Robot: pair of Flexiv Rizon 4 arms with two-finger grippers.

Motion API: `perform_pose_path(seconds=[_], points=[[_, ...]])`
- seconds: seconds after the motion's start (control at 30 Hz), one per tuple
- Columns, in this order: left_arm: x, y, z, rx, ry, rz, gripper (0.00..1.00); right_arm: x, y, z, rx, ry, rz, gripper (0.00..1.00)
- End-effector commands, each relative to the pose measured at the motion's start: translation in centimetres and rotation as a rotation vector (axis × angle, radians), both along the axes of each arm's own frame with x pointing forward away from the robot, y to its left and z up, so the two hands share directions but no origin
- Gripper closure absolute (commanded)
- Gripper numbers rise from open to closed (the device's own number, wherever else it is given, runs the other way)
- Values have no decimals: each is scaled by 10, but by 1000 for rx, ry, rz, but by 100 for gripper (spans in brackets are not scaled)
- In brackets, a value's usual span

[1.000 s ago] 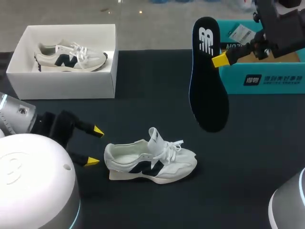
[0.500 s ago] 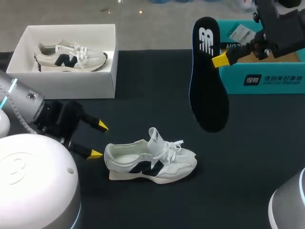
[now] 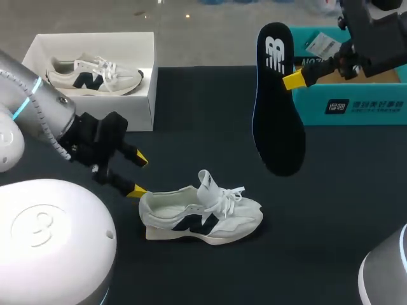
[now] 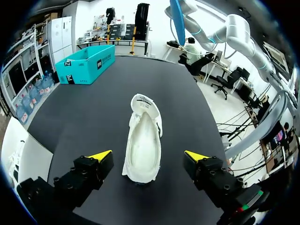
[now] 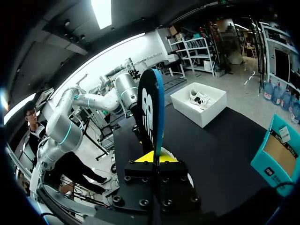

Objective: Take the shoe out of the shoebox, open the shoe tongue, remove and reinsert the insole, then place the shoe into the shoebox

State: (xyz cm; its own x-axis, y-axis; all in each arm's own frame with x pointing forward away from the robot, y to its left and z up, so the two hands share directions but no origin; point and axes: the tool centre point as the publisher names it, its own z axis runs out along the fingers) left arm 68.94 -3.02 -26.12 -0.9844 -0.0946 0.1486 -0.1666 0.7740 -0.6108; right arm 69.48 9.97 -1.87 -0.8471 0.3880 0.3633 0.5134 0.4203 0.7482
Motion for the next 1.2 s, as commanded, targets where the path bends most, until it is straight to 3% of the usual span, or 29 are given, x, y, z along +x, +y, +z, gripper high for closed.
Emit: perform_pose_path(seconds=[0.03, 0.3, 0.67, 0.93, 1.2], points=[[0, -26, 4, 369, 13, 11, 0, 3, 2, 0, -2, 3, 2, 100], [14, -46, -15, 520, -19, -17, 0, 3, 2, 0, -2, 3, 2, 100], [26, -58, -35, 657, -89, -63, 0, 3, 2, 0, -2, 3, 2, 100], [29, -64, -52, 718, -105, -11, 0, 3, 2, 0, -2, 3, 2, 100], [40, -72, -76, 703, -109, -4, 0, 3, 2, 0, -2, 3, 2, 100]])
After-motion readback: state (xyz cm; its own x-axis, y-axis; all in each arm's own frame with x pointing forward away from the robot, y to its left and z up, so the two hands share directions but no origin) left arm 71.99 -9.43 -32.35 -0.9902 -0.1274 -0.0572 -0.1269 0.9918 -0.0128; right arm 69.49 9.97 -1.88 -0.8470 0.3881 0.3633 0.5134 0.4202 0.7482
